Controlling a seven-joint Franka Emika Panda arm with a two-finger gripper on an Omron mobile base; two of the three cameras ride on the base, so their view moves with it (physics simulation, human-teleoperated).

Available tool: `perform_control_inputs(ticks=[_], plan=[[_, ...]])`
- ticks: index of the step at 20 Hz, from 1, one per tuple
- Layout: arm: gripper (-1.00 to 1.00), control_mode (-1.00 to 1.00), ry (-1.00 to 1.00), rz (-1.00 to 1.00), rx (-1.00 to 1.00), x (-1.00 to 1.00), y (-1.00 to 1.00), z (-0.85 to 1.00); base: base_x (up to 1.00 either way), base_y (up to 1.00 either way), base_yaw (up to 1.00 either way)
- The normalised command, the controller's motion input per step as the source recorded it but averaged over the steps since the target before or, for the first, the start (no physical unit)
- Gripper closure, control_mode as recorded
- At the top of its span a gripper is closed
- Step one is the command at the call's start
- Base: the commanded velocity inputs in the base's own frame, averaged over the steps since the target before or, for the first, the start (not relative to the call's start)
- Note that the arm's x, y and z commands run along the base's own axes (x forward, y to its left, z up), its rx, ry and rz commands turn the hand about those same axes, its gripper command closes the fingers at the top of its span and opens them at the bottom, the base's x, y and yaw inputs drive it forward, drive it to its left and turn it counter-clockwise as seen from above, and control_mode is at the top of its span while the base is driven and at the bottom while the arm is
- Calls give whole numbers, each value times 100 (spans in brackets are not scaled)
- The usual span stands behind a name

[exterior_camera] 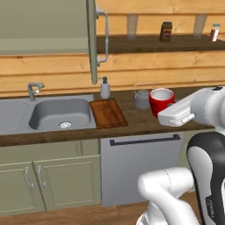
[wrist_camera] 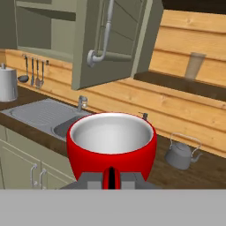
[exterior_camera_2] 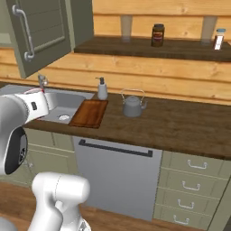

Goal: Pick the kettle from the counter and place it on the tray. Then pick the mug from the cabinet and place it on the tray. Then close the cabinet doors.

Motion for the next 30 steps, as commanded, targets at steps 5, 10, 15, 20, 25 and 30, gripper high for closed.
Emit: perform_control_inputs(ticks=[5,10,15,20,25,30], plan=[[100,100,0,0,0,0,0,0,70,-13,1],[100,100,0,0,0,0,0,0,72,-1,2],[100,100,0,0,0,0,0,0,37,-13,2],[100,100,0,0,0,0,0,0,32,-3,6],[100,100,0,0,0,0,0,0,44,-1,7],[100,100,0,0,0,0,0,0,30,0,2]])
